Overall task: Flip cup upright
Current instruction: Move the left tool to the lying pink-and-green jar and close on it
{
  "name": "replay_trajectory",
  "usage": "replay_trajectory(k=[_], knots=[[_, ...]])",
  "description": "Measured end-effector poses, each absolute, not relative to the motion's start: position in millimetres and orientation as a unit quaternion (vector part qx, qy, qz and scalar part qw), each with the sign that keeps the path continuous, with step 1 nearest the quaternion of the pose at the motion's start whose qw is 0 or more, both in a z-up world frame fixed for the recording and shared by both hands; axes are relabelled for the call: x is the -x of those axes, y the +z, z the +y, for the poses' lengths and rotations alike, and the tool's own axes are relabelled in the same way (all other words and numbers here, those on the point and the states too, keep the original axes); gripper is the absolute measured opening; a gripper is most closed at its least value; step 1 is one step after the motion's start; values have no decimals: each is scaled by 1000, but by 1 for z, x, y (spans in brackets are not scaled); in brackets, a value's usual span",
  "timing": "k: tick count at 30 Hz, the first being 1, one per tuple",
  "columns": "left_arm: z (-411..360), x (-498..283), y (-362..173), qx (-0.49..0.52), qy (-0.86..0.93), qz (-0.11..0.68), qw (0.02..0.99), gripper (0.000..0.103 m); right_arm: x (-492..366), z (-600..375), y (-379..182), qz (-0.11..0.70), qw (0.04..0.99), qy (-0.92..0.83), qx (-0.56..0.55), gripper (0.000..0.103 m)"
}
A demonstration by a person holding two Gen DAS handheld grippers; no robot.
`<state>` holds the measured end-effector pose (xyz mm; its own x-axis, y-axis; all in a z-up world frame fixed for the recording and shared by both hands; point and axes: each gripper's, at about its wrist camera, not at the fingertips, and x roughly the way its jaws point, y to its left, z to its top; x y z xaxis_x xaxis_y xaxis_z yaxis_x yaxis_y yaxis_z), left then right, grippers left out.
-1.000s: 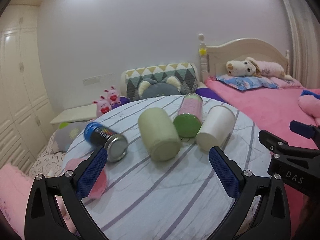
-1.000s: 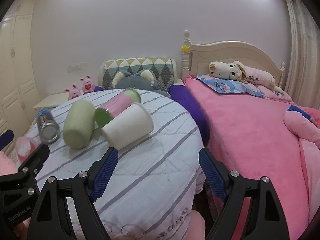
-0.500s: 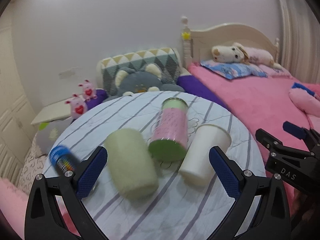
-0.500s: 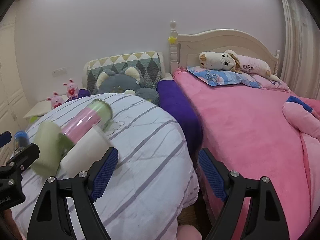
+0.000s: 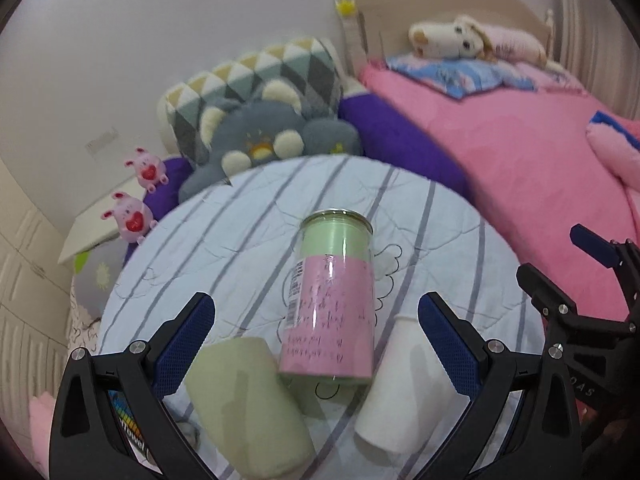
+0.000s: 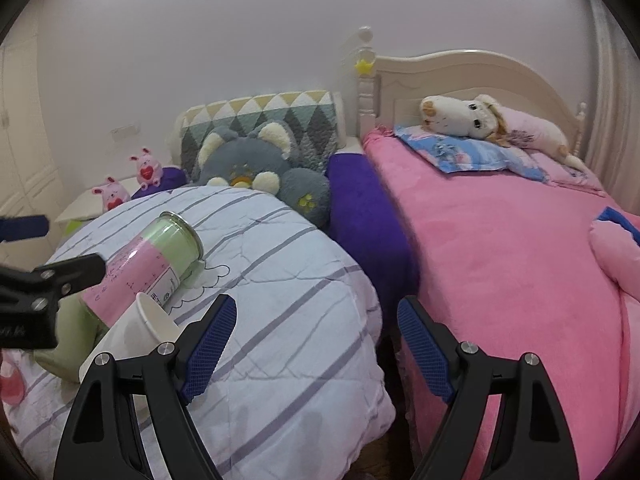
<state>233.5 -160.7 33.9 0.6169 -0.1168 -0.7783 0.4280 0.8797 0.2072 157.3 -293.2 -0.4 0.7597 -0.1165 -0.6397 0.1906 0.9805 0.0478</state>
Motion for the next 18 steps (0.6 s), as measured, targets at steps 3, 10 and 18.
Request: replay_trajectory(k=[3, 10, 18], knots=[[-170, -252, 25, -213, -143, 442, 860, 103, -168, -297, -6, 356, 930, -75, -56, 84], [-186, -286, 1, -235, -144, 518, 810, 103, -187, -308, -15, 393, 914, -69, -69, 84], [-197, -315, -33, -238, -146, 600, 750, 103, -202, -317, -23, 427, 897, -81, -87, 84]])
